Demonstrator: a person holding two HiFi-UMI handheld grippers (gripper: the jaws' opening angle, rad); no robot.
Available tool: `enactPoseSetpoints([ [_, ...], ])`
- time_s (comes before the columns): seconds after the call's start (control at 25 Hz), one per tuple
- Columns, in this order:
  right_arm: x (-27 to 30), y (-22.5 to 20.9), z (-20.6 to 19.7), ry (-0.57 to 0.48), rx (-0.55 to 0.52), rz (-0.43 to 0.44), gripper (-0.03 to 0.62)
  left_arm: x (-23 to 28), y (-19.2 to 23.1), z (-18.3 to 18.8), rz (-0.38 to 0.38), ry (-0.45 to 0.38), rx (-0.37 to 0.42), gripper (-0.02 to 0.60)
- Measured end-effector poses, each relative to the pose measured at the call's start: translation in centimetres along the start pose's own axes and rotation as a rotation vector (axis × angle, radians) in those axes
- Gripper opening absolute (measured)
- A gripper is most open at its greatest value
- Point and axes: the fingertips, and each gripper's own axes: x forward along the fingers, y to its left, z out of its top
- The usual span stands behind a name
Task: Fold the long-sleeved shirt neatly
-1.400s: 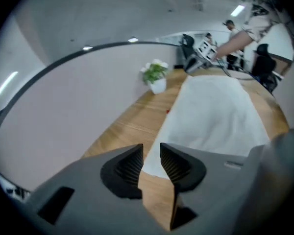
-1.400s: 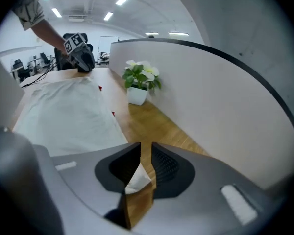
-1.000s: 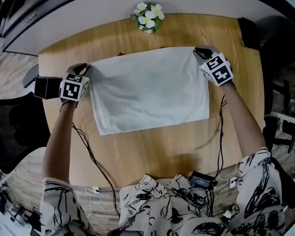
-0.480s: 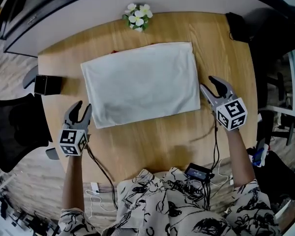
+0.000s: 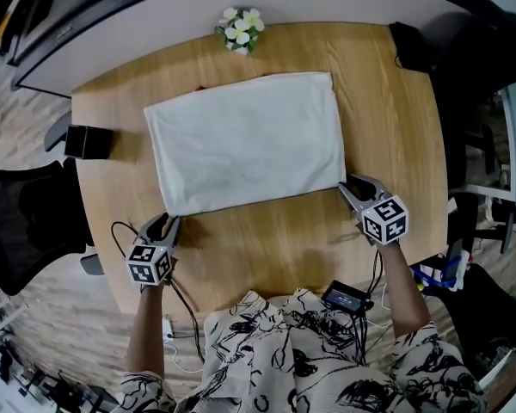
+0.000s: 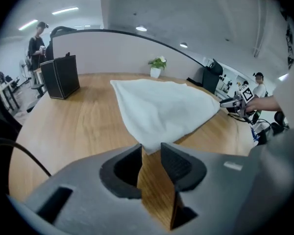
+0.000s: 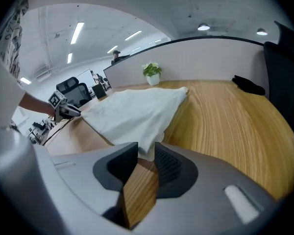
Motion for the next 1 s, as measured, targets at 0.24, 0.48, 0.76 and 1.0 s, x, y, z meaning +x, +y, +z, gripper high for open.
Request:
enactPoseSetpoints([
  [0.24,-0.2,0.1,-0.6,0.037,-0.049,0.003,0.026,-0.2,0.4,-0.2,0.108,0.042,0.205,0.03],
  [0.48,-0.2,-0.6,-2.5,0.082,-0.082,-0.02,0.03,-0.5,0.8,-1.5,0.178,0.074,0.274,0.035],
  [0.76,-2.7,-1.7,-1.2,-0.01,0.015,0.005,0.136,-3.9,1.2,-0.8,0.198,-0.08,0.066,0.147],
  [1.0,-10.7,-3.4,7.4,-0.435,0.101,-0.056,0.046,-11.7,0.5,4.7,0.228,-0.476,-0.039,0.08],
])
